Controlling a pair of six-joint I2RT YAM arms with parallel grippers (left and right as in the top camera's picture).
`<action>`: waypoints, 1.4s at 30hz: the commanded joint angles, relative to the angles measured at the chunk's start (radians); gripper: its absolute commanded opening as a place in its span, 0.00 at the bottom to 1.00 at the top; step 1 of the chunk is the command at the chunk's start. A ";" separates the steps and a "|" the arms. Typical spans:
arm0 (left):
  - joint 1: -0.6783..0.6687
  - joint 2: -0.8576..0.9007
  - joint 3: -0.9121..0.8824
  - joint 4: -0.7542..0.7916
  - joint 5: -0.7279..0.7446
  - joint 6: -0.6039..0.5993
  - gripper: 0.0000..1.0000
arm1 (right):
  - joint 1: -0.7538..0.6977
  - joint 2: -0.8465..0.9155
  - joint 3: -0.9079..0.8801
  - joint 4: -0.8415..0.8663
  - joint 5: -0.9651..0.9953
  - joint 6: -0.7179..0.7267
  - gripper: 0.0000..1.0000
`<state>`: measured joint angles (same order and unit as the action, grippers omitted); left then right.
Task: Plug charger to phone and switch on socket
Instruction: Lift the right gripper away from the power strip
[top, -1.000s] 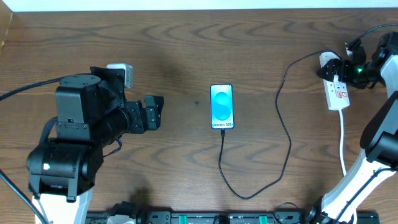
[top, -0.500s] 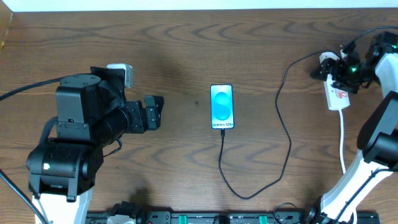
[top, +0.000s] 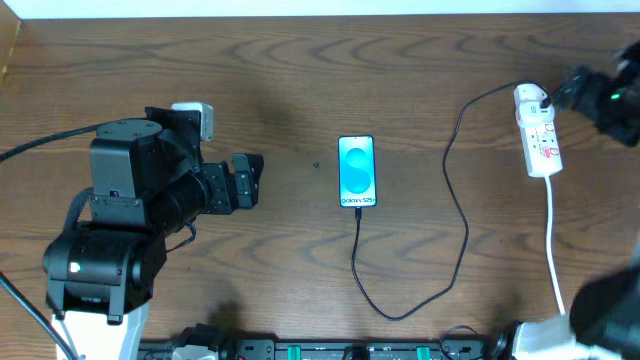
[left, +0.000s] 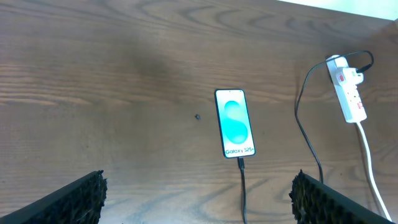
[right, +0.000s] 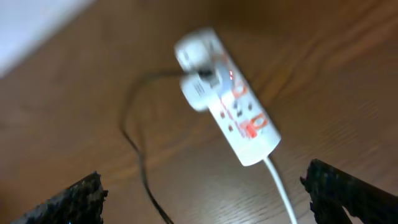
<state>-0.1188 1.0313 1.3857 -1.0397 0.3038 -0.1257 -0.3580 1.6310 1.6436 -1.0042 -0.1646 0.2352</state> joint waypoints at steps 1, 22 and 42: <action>0.003 0.000 0.004 0.000 -0.010 0.017 0.95 | -0.001 -0.101 0.008 0.002 0.032 0.038 0.99; 0.003 0.000 0.004 0.000 -0.010 0.017 0.95 | -0.001 -0.244 0.007 -0.039 0.035 0.038 0.99; 0.003 0.000 0.004 0.000 -0.010 0.017 0.95 | -0.001 -0.244 0.007 -0.040 0.035 0.037 0.99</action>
<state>-0.1188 1.0313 1.3857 -1.0397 0.3038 -0.1257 -0.3580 1.3865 1.6482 -1.0405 -0.1375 0.2600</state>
